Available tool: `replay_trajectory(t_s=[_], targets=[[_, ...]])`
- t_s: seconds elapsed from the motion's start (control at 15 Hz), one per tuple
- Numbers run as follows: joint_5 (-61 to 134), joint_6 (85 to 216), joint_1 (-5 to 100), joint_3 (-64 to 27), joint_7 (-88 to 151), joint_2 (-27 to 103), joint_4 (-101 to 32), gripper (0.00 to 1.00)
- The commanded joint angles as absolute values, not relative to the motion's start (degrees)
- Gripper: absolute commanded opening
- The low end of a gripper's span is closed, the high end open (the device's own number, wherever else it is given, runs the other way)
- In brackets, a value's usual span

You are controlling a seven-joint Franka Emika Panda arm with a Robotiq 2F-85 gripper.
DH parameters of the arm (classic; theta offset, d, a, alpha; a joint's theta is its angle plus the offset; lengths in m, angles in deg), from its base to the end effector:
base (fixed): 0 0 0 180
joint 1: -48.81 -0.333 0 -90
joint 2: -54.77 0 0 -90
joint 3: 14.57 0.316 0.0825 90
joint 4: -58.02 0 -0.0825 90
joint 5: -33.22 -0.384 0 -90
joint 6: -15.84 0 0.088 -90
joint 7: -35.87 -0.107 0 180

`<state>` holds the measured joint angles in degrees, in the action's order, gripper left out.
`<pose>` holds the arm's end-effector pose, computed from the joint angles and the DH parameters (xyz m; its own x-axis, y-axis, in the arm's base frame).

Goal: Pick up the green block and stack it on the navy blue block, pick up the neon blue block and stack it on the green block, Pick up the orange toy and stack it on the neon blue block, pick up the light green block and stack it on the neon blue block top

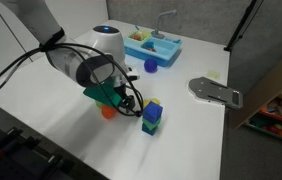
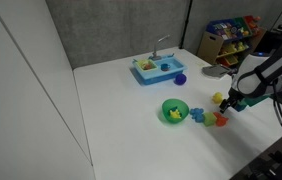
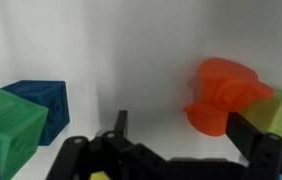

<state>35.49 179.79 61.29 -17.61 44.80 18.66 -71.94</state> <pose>0.4908 -0.1370 0.0770 0.9968 -0.0678 -0.0436 -0.0663 -0.9972 0.0344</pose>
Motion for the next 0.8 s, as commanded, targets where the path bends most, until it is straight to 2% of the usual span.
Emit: replay_trajectory(t_s=[0.0,0.73], targets=[[35.56,180.72,60.00,-17.96,43.94,15.10,-68.49,1.00],[37.73,180.87,47.57,-24.30,37.89,12.66,-68.74,1.00]])
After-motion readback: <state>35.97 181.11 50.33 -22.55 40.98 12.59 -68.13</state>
